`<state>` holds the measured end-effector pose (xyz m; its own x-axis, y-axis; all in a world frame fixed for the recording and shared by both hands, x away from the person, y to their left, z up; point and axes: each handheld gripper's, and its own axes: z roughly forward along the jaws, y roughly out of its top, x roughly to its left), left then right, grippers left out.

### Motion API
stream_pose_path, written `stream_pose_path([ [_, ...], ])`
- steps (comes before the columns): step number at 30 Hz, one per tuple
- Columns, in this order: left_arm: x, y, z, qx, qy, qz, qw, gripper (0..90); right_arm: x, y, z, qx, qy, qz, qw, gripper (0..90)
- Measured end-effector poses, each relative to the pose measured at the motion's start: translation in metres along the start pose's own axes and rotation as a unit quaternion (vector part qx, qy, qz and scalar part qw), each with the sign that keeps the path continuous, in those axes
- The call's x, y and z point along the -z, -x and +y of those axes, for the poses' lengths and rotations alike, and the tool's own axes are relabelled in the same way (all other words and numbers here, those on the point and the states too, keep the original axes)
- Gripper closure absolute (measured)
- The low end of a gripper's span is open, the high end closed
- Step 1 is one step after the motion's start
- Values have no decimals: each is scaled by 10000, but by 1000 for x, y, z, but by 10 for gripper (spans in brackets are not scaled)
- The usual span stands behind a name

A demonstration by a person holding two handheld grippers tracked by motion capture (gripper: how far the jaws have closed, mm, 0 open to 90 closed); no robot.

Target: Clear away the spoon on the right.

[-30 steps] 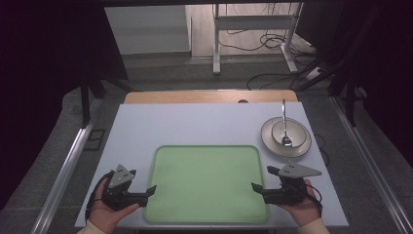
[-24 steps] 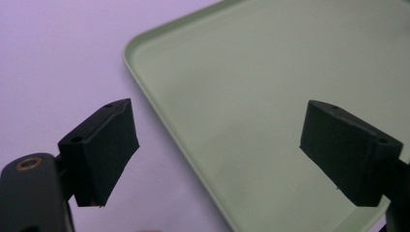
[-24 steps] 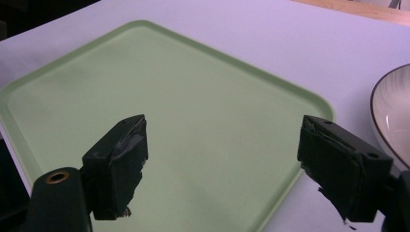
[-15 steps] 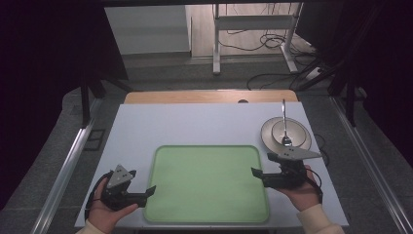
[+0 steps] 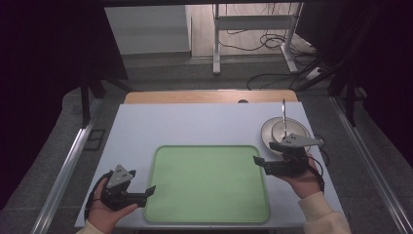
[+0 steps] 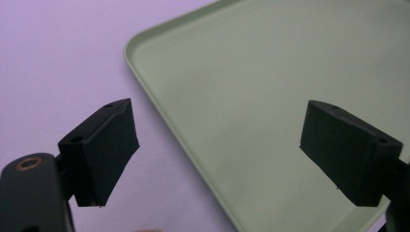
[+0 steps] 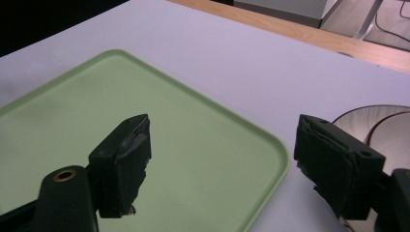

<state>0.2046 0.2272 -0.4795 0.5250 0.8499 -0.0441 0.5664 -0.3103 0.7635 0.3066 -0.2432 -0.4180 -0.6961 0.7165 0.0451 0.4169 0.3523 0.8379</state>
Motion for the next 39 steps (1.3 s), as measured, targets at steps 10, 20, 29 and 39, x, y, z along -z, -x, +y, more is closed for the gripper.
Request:
stream_pose_path([
  [10, -1, -1, -1, 13, -7, -12, 10000, 130, 2, 21, 24, 7, 60, 18, 10000, 216],
  [20, 0, -2, -1, 19, -6, 6, 10000, 130, 3, 46, 36, -213, 69, -101, 9997, 220],
  [29, 0, -1, -1, 34, -15, -13, 10000, 130, -6, 60, 44, -246, -18, -163, 9996, 220],
  [39, 0, -2, -1, 57, -22, -9, 10000, 130, -12, 75, 55, -376, -34, -98, 9992, 218],
])
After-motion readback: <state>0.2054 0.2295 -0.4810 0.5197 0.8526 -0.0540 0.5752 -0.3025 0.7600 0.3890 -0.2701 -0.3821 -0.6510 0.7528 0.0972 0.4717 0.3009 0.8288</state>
